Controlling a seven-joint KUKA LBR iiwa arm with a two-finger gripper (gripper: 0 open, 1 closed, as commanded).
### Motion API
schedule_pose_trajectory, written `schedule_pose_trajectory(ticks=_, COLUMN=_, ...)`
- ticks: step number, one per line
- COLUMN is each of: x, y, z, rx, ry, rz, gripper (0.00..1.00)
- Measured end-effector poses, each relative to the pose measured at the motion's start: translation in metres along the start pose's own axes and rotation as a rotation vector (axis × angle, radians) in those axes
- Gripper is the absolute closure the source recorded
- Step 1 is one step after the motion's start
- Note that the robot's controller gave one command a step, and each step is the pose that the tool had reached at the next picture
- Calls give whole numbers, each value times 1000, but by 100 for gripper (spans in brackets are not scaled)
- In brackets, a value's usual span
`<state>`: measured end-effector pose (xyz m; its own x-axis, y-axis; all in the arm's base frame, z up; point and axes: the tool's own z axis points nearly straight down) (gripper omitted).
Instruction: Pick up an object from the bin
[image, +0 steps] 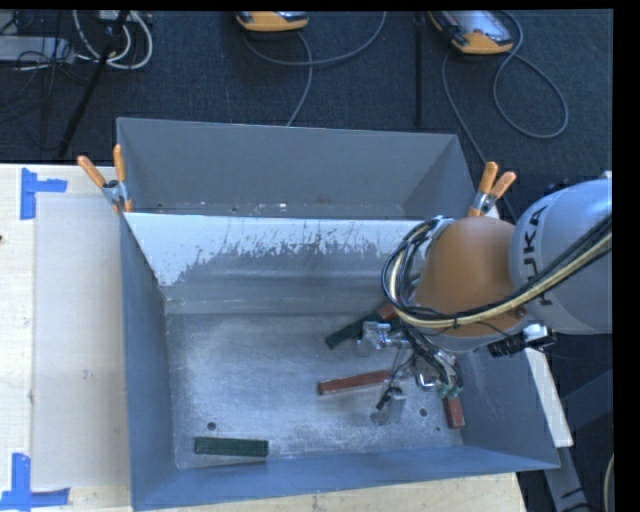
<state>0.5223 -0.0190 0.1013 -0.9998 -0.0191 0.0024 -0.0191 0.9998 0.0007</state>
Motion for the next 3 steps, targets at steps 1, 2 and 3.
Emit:
schedule_pose_trajectory(ticks=1, x=27, y=-2, z=33, rx=0, ry=3, rz=117, gripper=0)
schedule_pose_trajectory(ticks=2, x=5, y=-7, z=32, rx=1, ry=-4, rz=-19, gripper=0)
schedule_pose_trajectory(ticks=3, x=5, y=-7, z=32, rx=0, ry=-2, rz=-16, gripper=100)
